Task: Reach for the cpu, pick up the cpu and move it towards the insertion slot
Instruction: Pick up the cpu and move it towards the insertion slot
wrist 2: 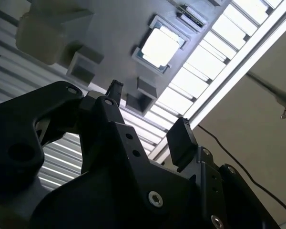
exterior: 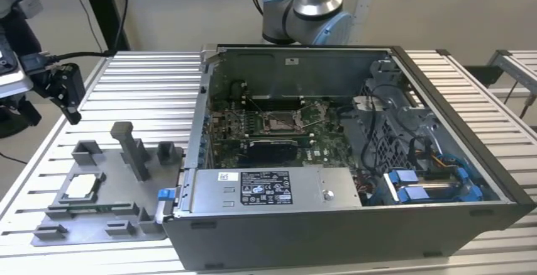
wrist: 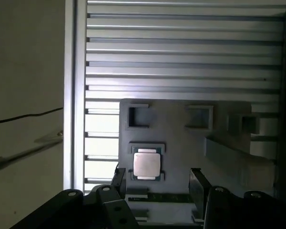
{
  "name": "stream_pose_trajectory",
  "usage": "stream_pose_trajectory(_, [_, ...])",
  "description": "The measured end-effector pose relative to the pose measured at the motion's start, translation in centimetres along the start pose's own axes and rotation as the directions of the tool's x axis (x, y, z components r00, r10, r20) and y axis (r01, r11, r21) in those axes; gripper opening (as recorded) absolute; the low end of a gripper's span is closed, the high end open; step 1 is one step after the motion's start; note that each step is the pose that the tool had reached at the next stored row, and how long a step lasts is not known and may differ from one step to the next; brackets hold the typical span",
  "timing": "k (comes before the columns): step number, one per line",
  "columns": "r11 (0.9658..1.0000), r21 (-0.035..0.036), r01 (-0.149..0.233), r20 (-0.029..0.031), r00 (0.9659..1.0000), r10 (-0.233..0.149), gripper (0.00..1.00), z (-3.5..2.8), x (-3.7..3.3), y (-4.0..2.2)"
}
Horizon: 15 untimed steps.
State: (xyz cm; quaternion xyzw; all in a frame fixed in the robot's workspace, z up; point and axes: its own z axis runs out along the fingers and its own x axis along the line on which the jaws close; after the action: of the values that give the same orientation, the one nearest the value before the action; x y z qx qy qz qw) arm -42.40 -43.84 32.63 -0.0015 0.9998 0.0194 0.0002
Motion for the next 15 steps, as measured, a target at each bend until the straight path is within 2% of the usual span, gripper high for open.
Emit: stream_pose_trajectory(15, [1.0000,0.0000,-0.005,0.0002,1.0000,0.005,1.00,1.98,0.00,-0.08])
